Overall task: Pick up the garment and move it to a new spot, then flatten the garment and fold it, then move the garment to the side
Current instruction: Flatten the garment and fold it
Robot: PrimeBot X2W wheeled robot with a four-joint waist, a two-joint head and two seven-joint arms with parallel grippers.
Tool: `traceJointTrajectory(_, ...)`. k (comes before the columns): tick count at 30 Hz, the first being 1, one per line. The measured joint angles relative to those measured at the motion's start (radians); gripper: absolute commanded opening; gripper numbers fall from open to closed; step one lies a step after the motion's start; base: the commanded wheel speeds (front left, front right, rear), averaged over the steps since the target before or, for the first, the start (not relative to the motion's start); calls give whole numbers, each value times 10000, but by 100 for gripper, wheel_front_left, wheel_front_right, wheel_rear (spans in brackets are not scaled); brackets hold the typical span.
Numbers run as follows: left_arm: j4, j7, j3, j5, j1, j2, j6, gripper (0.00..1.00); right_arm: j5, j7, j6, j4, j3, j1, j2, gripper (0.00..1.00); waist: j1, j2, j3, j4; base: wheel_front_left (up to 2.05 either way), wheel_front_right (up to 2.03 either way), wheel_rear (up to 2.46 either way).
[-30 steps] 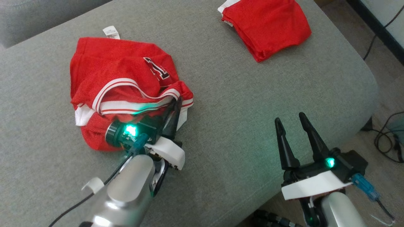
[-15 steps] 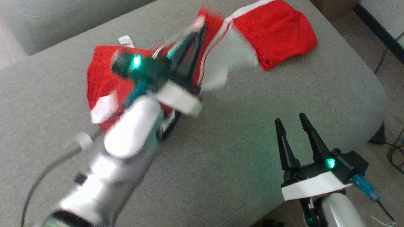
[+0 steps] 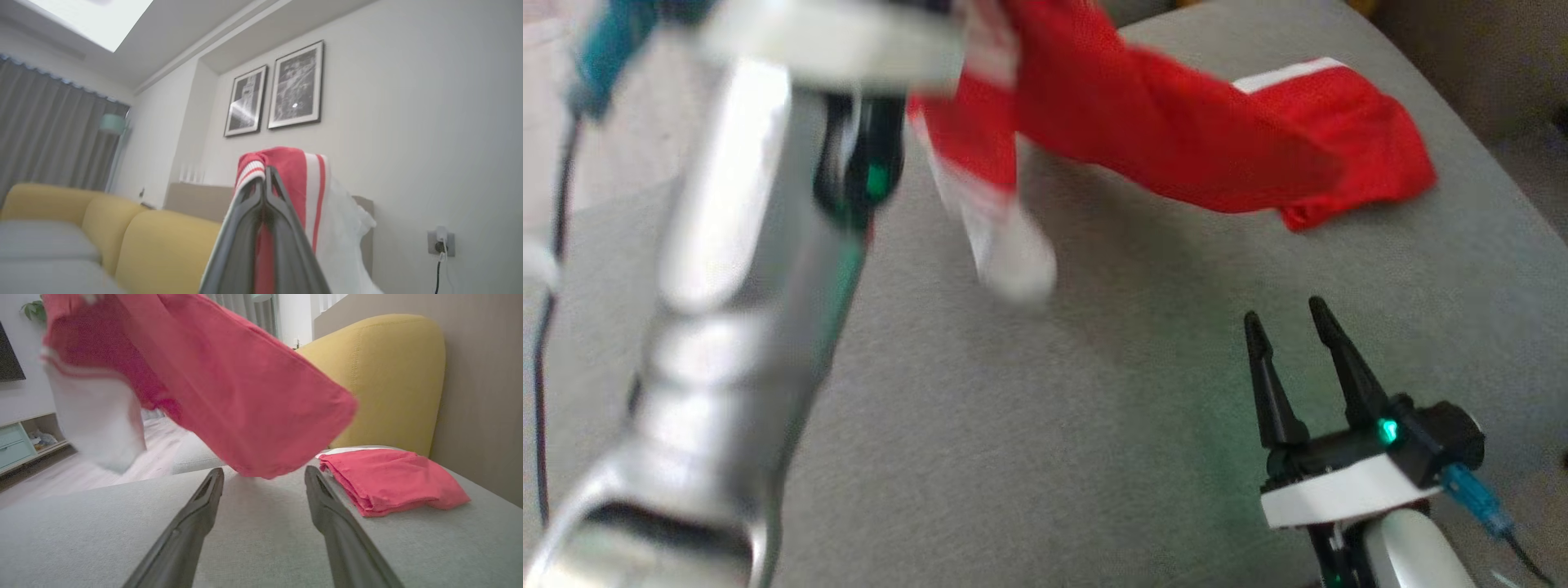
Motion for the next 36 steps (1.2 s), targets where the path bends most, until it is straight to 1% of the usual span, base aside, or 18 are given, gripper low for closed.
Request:
traceJointTrajectory(1,-13,38,33,-169,735,94,96,0,-21,0,0,-2,-6,77,-2,100,0,0,-34,152,0,0,0)
traceJointTrajectory(2,-13,38,33,-169,735,94,96,0,-21,0,0,-2,-6,77,-2,100,0,0,-34,152,0,0,0)
traceJointTrajectory(4,48,40,46,-407,2473,293,261,0,-73,-2,0,19,-8,158,-13,100,1,0,-75,461,0,0,0)
traceJointTrajectory(7,401,-234,31,-717,5142,399,422,0,-92,0,0,31,-59,157,-27,100,1,0,-85,903,0,0,0)
traceJointTrajectory(10,752,-554,8,-723,6942,385,476,0,-144,-2,0,54,-98,151,-94,100,0,0,-32,1317,0,0,0)
traceJointTrajectory(11,872,-616,54,-702,7253,355,522,25,-144,0,0,82,-94,152,-111,100,0,0,-17,1445,0,0,0)
traceJointTrajectory(12,961,-663,121,-690,7446,324,548,67,-144,0,0,115,-107,154,-134,100,0,0,-8,1566,0,0,0)
traceJointTrajectory(13,1043,-700,196,-625,7544,297,629,100,-146,0,-2,150,-115,154,-161,100,0,0,-7,1684,0,0,0)
traceJointTrajectory(15,1041,-734,522,-288,7626,230,830,100,-167,0,-2,226,-117,158,-211,100,1,0,-20,1906,0,0,0)
traceJointTrajectory(20,92,-765,1534,1246,8179,46,1258,100,-173,0,0,307,-159,326,-249,100,1,0,-164,2295,0,0,0)
traceJointTrajectory(23,-539,-765,1697,2660,8811,38,1540,100,-173,0,0,368,-171,407,-257,100,0,0,-221,2427,0,0,0)
traceJointTrajectory(25,-901,-765,1534,3561,8980,40,1549,100,-173,0,0,378,-163,428,-274,100,1,0,-218,2503,0,0,0)
traceJointTrajectory(28,-1089,-765,819,4727,8847,186,1319,100,-173,0,0,403,-130,429,-293,100,1,0,-175,2544,0,0,0)
traceJointTrajectory(30,-966,-765,153,5340,8652,341,997,100,-173,0,0,418,-73,426,-303,100,1,0,-125,2523,0,0,0)
traceJointTrajectory(32,-711,-765,-447,5975,8393,518,796,100,-171,0,0,418,-42,424,-303,100,1,0,-47,2481,0,0,0)
traceJointTrajectory(34,-357,-765,-920,6370,8155,667,535,100,-171,0,0,418,-31,391,-303,100,2,0,47,2425,0,0,0)
traceJointTrajectory(36,-67,-708,-1296,6500,8044,679,234,100,-171,0,0,418,-27,329,-303,100,2,0,143,2361,0,0,0)
